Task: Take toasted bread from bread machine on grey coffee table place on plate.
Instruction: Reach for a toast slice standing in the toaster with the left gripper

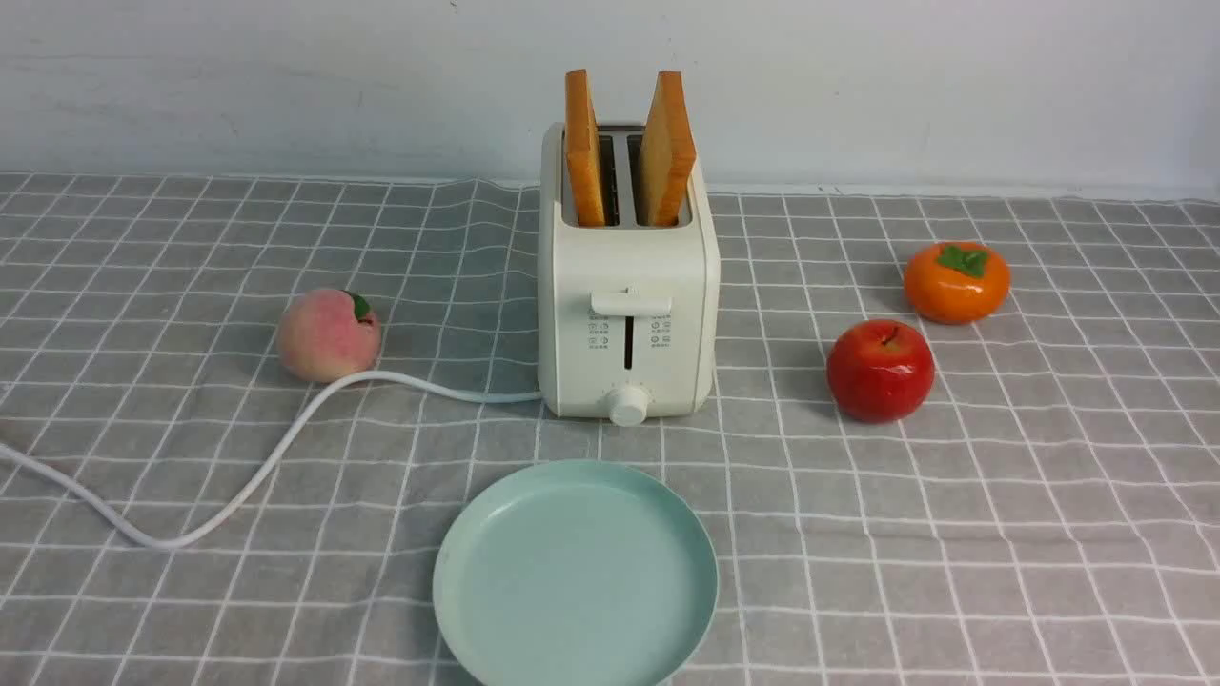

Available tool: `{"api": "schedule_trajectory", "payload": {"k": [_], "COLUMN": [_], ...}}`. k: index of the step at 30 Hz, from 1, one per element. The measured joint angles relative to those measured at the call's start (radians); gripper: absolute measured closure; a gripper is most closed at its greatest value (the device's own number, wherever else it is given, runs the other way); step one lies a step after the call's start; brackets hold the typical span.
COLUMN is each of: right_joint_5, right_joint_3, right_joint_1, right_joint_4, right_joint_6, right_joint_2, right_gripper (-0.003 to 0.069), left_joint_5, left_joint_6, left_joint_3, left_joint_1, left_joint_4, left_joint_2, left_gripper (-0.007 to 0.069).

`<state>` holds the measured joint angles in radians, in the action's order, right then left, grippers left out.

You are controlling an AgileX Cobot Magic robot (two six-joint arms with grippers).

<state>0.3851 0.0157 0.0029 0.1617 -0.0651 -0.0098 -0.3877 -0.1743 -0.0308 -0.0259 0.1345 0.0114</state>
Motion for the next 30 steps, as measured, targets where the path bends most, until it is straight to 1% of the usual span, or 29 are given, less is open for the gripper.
{"api": "schedule_trajectory", "payload": {"k": [13,17,19,21,22,23,26,28,29,30], "right_joint_5": [0.000,0.000,0.000,0.000,0.000,0.000,0.000,0.000,0.000,-0.002], "right_joint_3": [0.000,0.000,0.000,0.000,0.000,0.000,0.000,0.000,0.000,0.000], "right_joint_1": [0.000,0.000,0.000,0.000,0.000,0.000,0.000,0.000,0.000,0.000], "right_joint_4": [0.001,0.001,0.001,0.001,0.001,0.001,-0.001,-0.001,-0.001,0.003], "right_joint_6": [0.000,0.000,0.000,0.000,0.000,0.000,0.000,0.000,0.000,0.000], "right_joint_2": [0.000,0.000,0.000,0.000,0.000,0.000,0.000,0.000,0.000,0.000], "right_gripper": [0.0419,0.0419,0.0419,0.0419,0.0419,0.0419,0.0419,0.0419,0.0419,0.0419], "left_joint_5": [0.000,0.023,0.075,0.117,0.122,0.153,0.214,0.245,0.251,0.272], "left_joint_6": [0.000,0.006,-0.004,-0.030,-0.033,-0.060,-0.109,-0.122,-0.124,-0.128], "left_joint_3": [0.000,0.000,0.000,0.000,0.000,0.000,0.000,0.000,0.000,0.000], "left_joint_1": [0.000,0.000,0.000,0.000,0.000,0.000,0.000,0.000,0.000,0.000], "left_joint_4": [0.000,-0.004,0.038,0.110,0.119,0.189,0.347,0.428,0.445,0.502], "left_joint_2": [0.000,0.000,0.000,0.000,0.000,0.000,0.000,0.000,0.000,0.000], "left_gripper": [0.0482,0.0482,0.0480,0.0480,0.0480,0.0480,0.0479,0.0477,0.0477,0.0475]}}
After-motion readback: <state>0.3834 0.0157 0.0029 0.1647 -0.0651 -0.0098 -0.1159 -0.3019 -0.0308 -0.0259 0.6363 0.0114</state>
